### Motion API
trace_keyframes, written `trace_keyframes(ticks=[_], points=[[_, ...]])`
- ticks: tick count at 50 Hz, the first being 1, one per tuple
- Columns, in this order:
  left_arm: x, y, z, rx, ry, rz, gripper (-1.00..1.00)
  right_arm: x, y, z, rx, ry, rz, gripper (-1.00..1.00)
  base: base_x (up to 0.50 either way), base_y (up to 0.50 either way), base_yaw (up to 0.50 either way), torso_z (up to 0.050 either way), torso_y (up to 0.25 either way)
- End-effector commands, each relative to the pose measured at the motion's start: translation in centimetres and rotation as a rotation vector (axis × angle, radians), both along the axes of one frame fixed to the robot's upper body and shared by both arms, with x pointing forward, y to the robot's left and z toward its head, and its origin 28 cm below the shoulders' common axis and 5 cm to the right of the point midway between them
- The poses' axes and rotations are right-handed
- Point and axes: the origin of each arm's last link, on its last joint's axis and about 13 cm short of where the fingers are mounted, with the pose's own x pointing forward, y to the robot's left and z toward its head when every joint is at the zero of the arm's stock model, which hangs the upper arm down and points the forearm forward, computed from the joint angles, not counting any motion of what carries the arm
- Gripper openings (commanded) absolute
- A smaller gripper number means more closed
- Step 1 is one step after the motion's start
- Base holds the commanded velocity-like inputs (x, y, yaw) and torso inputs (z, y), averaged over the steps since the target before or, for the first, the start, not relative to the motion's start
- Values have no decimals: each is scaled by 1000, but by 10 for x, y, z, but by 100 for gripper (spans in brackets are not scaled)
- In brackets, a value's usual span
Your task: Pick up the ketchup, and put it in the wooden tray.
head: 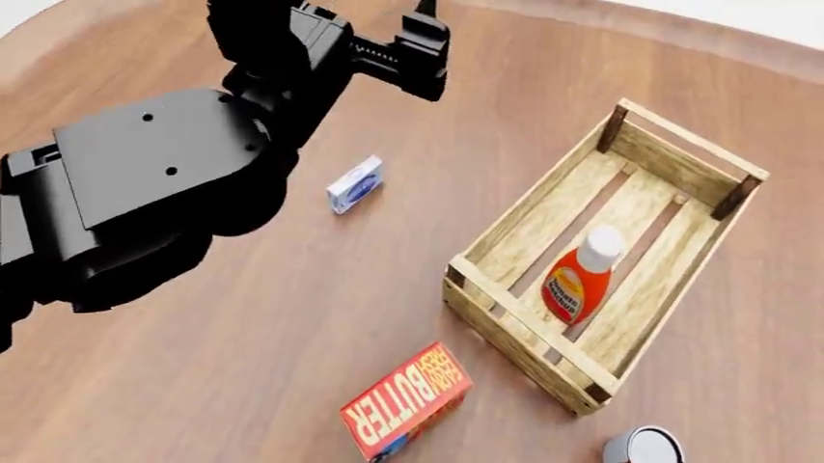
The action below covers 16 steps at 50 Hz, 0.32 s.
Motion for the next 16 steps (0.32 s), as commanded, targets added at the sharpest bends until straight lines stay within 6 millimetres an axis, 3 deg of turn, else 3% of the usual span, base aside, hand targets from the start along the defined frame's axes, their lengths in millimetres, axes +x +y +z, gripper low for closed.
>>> trace_keyframes(ticks=[1, 7, 16], points=[[-15, 50, -34, -112, 25, 188, 100, 8, 7, 0, -16, -7, 54, 100, 0, 0, 0, -11, 184], [-49, 73, -53, -167, 79, 261, 100, 11, 11, 1, -25, -16, 81, 100, 0, 0, 0, -11, 148], [-90, 88, -85, -192, 168, 313, 100, 15, 20, 0, -38, -18, 134, 100, 0, 0, 0, -11, 127]])
